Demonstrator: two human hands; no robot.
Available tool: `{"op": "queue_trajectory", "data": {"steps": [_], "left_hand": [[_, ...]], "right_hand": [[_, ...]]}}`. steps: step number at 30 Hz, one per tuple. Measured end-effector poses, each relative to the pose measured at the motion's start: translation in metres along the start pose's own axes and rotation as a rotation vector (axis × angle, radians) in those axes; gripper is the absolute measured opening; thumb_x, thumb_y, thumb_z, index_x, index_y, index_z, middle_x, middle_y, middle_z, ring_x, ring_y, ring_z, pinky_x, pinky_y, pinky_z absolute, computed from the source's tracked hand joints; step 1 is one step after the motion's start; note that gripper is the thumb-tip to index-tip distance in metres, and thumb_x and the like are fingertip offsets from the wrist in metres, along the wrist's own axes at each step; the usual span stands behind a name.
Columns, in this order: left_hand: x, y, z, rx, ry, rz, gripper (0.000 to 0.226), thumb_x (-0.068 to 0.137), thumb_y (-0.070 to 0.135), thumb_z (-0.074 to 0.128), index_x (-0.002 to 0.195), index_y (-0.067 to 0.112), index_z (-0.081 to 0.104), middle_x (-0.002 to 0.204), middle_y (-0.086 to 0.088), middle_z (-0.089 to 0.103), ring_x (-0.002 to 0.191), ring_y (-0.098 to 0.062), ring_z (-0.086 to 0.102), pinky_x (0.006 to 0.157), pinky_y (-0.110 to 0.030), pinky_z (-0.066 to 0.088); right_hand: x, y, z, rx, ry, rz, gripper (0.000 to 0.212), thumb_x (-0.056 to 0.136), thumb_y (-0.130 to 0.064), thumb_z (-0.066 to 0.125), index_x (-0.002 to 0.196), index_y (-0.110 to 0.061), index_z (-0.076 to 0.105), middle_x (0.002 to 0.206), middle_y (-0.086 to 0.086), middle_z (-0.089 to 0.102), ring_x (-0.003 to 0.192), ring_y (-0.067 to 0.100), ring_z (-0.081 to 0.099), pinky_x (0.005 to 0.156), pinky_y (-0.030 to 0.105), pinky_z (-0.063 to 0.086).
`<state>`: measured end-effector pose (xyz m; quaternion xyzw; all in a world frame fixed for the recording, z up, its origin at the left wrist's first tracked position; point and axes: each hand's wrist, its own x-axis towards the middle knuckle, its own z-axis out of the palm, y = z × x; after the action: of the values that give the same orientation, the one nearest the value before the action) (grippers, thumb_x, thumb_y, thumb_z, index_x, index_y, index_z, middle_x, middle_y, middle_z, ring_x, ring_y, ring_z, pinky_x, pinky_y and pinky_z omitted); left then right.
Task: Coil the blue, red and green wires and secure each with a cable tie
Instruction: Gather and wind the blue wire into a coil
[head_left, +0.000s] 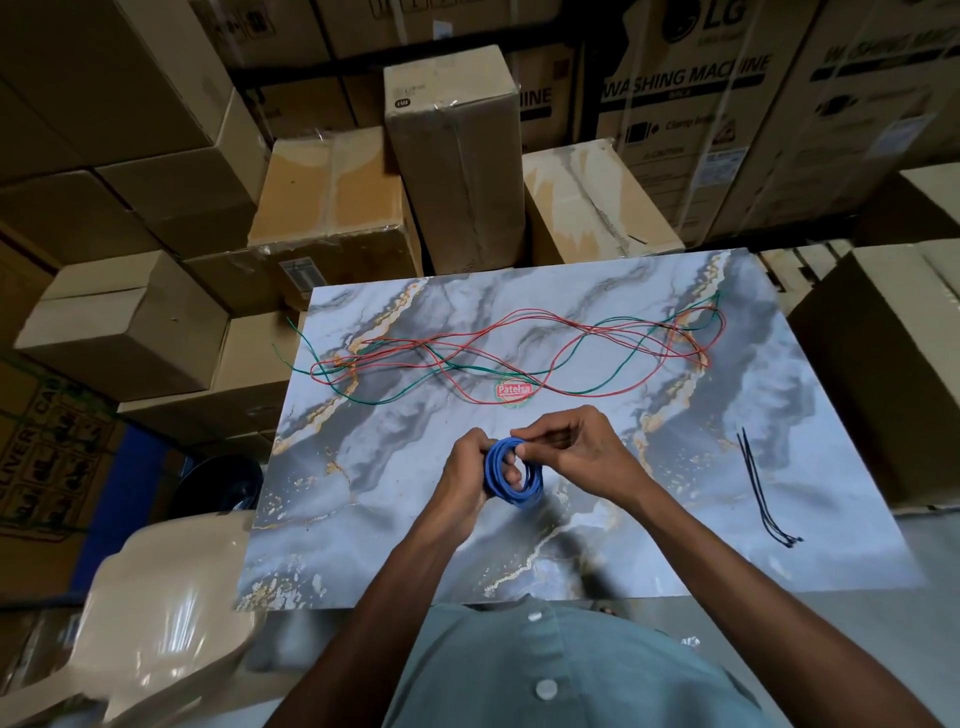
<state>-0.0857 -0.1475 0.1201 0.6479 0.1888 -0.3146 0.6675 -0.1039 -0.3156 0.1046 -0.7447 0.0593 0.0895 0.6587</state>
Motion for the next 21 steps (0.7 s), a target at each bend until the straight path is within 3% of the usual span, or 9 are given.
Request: {"op": "queue_trajectory", "data": {"steps": [3,6,10,13,16,19,21], "left_hand": [[0.003,-0.004,-0.001,0.231,-0.008,0.032,0.048,0.105,0.036,0.031,0.093,0.008,0.068,0.074,-0.006,0.069,0.076,-0.021,0.062,0.081,-0.034,0.047],[0.000,-0.009,0.000,0.326,-0.077,0.056,0.052,0.106,0.050,0.027,0.105,0.015,0.064,0.090,-0.004,0.067,0.091,-0.019,0.065,0.093,-0.040,0.052],[0.004,-0.018,0.001,0.365,-0.071,0.201,0.035,0.107,0.044,0.034,0.101,0.019,0.059,0.091,-0.003,0.063,0.086,-0.016,0.061,0.093,-0.040,0.054],[0.007,-0.021,0.006,0.223,-0.010,0.216,0.038,0.108,0.036,0.036,0.085,0.014,0.057,0.082,-0.006,0.061,0.079,-0.020,0.060,0.087,-0.044,0.055],[0.005,-0.019,0.015,-0.072,-0.010,0.179,0.039,0.108,0.027,0.037,0.076,0.011,0.052,0.076,-0.008,0.059,0.076,-0.023,0.059,0.078,-0.038,0.049],[-0.002,-0.020,0.023,-0.177,-0.086,0.184,0.039,0.107,0.027,0.036,0.073,0.012,0.048,0.072,-0.005,0.056,0.073,-0.020,0.053,0.075,-0.034,0.043],[-0.007,-0.021,0.027,-0.203,-0.138,0.176,0.039,0.107,0.032,0.034,0.074,0.014,0.046,0.070,-0.001,0.056,0.070,-0.017,0.052,0.072,-0.032,0.040]], "right_hand": [[0.005,0.005,-0.001,-0.066,0.095,0.047,0.016,0.083,-0.008,0.084,0.098,-0.012,0.083,0.086,0.001,0.081,0.086,0.017,0.078,0.092,0.041,0.062],[0.005,0.005,0.001,-0.116,0.120,0.062,0.015,0.082,-0.010,0.084,0.097,-0.011,0.083,0.084,-0.001,0.081,0.083,0.013,0.078,0.089,0.040,0.063],[0.004,0.000,0.007,-0.127,0.179,0.034,0.014,0.082,-0.010,0.085,0.096,-0.011,0.084,0.085,-0.001,0.080,0.080,0.009,0.077,0.084,0.030,0.063],[0.003,-0.002,0.012,-0.100,0.200,-0.010,0.014,0.086,-0.009,0.081,0.099,-0.011,0.083,0.087,-0.001,0.080,0.083,0.010,0.077,0.081,0.026,0.060],[-0.003,0.000,0.025,-0.004,0.237,-0.113,0.007,0.094,-0.011,0.073,0.095,-0.011,0.080,0.085,-0.003,0.078,0.082,0.012,0.074,0.077,0.024,0.057],[-0.010,0.004,0.038,0.118,0.368,-0.195,0.028,0.107,-0.017,0.055,0.083,-0.008,0.066,0.074,-0.001,0.067,0.070,0.015,0.063,0.067,0.027,0.052],[-0.009,0.005,0.038,0.190,0.448,-0.179,0.038,0.110,-0.021,0.046,0.084,-0.003,0.067,0.076,0.006,0.070,0.072,0.021,0.066,0.069,0.030,0.055]]}}
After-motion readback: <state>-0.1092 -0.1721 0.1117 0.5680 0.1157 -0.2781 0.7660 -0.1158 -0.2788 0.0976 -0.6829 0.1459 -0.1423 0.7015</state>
